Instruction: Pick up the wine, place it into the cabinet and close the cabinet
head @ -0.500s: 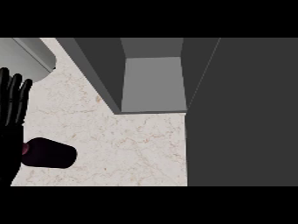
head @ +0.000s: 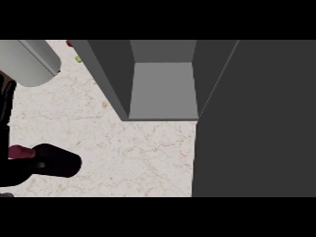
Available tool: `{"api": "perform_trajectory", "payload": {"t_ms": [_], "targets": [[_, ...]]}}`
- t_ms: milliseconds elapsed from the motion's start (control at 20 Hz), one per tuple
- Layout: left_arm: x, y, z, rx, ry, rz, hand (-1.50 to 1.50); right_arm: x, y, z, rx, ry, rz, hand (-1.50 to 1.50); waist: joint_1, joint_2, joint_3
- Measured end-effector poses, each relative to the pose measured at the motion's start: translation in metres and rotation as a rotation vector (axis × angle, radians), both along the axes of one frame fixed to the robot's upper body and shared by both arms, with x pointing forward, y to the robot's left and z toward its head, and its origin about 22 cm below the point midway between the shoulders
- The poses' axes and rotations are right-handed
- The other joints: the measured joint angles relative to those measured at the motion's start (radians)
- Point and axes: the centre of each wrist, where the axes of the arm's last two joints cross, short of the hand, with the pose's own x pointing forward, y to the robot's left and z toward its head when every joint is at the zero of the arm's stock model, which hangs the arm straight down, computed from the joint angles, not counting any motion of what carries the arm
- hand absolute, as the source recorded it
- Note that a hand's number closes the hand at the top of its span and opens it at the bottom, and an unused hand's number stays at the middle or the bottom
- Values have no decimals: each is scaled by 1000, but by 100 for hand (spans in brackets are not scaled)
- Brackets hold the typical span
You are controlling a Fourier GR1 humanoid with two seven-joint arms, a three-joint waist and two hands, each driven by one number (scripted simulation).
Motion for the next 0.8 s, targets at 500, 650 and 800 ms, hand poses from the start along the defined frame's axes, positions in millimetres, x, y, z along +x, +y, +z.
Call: {"api": "perform_trajectory", "payload": {"t_ms": [500, 650, 800], "targets": [[5, 8, 12, -152, 68, -17, -150, -25, -1, 19, 22, 73, 90, -150, 3, -1, -1], [2, 5, 17, -159, 75, -19, -150, -23, -4, 27, 23, 76, 99, -150, 4, -1, -1], [-1, -6, 20, -161, 74, -18, -150, -27, -6, 30, 20, 81, 99, -150, 4, -1, -1]]}}
